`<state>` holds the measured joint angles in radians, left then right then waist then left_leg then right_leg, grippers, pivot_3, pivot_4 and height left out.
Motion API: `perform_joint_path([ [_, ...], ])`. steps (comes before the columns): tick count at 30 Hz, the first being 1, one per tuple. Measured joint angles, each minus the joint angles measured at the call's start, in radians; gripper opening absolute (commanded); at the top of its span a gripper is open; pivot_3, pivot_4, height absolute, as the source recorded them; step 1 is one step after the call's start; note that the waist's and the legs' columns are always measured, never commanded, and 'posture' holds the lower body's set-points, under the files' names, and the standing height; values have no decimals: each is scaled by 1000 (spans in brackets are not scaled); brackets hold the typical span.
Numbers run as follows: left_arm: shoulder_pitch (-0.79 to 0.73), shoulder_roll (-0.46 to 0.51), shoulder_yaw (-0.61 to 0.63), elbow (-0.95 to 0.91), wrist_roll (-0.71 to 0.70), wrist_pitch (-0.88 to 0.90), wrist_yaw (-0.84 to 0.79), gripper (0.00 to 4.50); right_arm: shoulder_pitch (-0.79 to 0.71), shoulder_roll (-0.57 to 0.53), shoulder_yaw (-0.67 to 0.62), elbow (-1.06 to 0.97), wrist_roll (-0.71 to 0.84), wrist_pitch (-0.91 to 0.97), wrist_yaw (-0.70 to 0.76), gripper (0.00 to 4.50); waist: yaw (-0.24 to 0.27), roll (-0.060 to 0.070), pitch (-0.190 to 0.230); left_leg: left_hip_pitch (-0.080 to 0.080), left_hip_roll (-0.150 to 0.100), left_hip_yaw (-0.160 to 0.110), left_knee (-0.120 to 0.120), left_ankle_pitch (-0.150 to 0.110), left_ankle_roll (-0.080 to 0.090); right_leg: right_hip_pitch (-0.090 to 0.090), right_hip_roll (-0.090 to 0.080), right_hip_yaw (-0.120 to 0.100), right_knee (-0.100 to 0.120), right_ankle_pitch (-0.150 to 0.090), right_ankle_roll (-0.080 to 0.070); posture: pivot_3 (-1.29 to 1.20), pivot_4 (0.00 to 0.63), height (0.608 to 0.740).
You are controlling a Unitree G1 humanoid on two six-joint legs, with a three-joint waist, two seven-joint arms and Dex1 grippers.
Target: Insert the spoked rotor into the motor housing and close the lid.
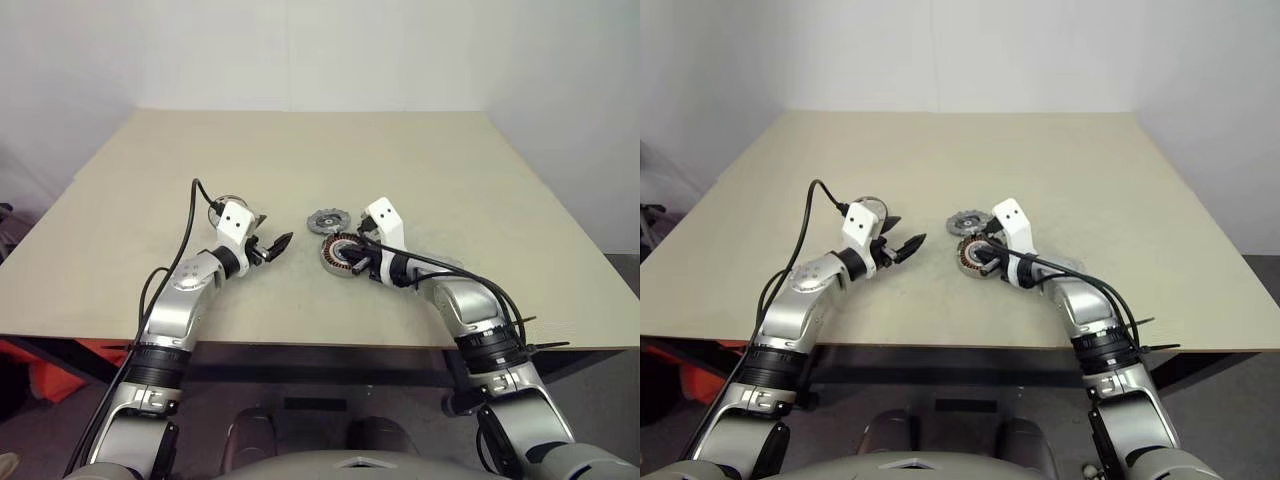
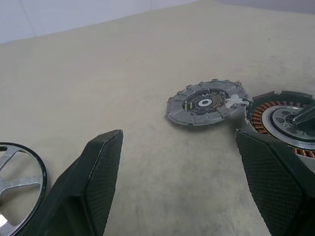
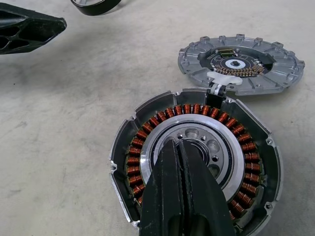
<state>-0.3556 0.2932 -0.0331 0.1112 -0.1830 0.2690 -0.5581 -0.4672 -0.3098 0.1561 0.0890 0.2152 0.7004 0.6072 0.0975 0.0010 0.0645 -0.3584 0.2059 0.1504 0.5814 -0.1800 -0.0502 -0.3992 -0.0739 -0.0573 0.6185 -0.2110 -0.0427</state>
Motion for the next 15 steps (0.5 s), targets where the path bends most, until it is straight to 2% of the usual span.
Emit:
perform_joint_path([
  [7,0,-1,0,0,1,0,0,3834,-37,-14,-25,-14,5,11,3,21,0,0,0,-1,0,0,-1,0,0,-1,0,0,0,3,-6,0,0,740],
  [15,1,1,0,0,1,0,0,3834,3,-1,6,8,-12,-11,3,21,0,0,0,-2,0,0,-1,0,0,-2,0,0,0,3,-6,0,0,740],
])
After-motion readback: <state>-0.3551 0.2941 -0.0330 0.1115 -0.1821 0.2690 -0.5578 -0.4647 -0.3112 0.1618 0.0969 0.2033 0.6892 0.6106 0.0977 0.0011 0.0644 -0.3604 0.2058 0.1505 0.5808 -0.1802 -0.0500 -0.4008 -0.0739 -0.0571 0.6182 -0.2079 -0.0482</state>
